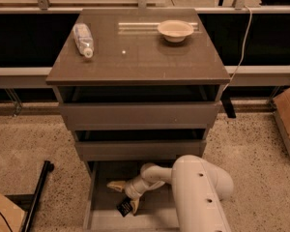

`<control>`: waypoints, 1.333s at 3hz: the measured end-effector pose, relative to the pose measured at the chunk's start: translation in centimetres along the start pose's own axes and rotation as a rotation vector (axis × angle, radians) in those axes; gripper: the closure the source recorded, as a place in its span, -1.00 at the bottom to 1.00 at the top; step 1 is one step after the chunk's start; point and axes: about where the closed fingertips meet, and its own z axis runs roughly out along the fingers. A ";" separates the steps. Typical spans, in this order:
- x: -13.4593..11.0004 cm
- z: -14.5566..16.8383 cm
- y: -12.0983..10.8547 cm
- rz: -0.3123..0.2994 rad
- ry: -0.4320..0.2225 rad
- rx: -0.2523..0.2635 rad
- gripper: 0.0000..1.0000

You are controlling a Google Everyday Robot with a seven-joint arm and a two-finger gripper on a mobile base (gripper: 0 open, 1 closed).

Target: Pick rxbar chocolate from bottom drawer and place on counter

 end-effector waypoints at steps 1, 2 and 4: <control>-0.2 1.3 -0.3 0.007 0.026 0.022 -0.71; 0.0 1.1 -0.1 0.008 0.029 0.024 -0.23; -2.3 2.2 -4.2 0.111 0.001 0.074 0.87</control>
Offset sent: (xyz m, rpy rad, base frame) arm 0.0070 -0.0186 -0.0720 -0.1097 0.1439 -0.0255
